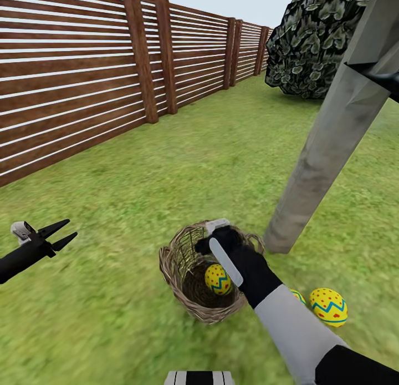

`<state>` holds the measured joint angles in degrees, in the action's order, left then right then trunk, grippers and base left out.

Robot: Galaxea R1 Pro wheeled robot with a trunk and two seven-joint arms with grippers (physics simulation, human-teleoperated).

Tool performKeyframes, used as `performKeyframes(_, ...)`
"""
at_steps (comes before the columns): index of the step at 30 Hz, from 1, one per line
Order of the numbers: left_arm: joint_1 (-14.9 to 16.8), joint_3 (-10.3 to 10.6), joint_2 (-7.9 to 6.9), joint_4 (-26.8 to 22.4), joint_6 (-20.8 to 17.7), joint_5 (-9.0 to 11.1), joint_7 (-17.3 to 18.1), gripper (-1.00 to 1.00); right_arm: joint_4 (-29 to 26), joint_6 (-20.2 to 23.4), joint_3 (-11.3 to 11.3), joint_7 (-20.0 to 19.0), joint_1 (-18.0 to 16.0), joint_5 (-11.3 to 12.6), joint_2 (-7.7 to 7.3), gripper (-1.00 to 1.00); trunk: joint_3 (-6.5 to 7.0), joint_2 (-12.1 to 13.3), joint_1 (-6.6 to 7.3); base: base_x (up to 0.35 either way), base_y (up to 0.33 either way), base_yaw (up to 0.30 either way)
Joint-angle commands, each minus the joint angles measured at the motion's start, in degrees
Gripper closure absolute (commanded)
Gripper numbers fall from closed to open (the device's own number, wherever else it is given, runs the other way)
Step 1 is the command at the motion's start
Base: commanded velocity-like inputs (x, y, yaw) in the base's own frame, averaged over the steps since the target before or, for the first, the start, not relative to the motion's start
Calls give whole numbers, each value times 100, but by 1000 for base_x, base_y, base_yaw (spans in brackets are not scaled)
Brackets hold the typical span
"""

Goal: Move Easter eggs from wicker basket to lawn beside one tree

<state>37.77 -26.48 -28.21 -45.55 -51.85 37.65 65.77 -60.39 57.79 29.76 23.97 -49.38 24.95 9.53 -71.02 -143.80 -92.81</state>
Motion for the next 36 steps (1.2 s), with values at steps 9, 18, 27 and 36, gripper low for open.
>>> performKeyframes(9, 3, 2, 0, 7, -35, 6, -2, -100, 1227, -38, 1467, -1775, -843, -704, -262, -100, -5, -2, 1, 0, 0, 0)
performKeyframes(18, 3, 12, 16, 20, -35, 6, -19, -100, 1493, -118, 1558, -4120, -1044, -2684, -578, -100, -71, -6, -7, 0, 0, 0)
performKeyframes(27, 3, 35, 26, 20, -35, 1, -36, -100, 1463, -327, 1532, -5005, -1296, -2800, -796, -100, -270, -18, -30, 0, 0, 0)
performKeyframes(36, 3, 43, 41, 15, -34, -3, -33, -100, 1560, -603, 1519, -5025, -1447, -2801, -941, -100, -470, -30, -53, 0, 0, 0)
